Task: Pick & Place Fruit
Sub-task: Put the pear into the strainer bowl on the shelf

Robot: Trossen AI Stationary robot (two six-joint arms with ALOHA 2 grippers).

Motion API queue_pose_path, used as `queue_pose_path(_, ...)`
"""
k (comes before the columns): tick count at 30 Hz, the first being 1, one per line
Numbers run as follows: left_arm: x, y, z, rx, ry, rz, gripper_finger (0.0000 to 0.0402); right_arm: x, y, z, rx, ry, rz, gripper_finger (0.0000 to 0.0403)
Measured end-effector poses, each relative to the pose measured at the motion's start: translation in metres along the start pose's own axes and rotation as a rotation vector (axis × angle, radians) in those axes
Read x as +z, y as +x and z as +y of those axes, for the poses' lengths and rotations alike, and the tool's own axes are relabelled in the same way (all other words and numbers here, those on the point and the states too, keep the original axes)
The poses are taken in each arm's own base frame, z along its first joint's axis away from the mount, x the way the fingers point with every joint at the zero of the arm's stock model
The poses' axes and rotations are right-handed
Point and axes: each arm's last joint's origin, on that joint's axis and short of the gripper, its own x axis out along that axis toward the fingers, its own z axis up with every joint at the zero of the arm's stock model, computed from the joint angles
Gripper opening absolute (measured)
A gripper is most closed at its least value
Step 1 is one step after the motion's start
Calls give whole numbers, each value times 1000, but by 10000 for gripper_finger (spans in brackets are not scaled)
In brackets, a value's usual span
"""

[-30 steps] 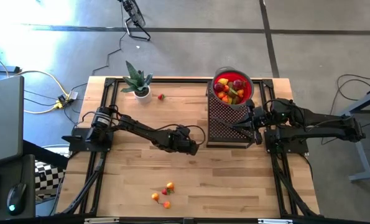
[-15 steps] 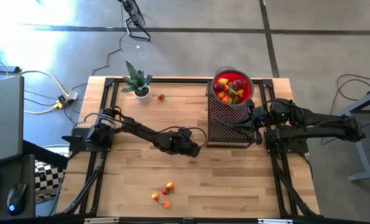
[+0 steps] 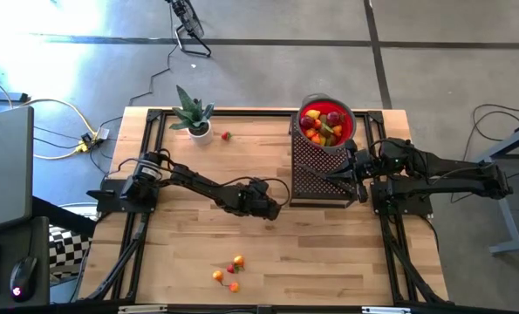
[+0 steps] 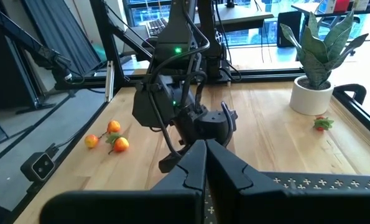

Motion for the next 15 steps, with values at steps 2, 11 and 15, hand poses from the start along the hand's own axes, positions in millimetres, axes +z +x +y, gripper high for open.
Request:
queue_pose_path(2,0,0,0,2,1,0,257,0,0,0,0,0,0,5)
queue_pose_path(11,0,1,0,1,-2,-5,191,0,0,0,0,0,0,5)
queue_pose_path(15,0,1,0,1,-2,-5,177,0,0,0,0,0,0,5)
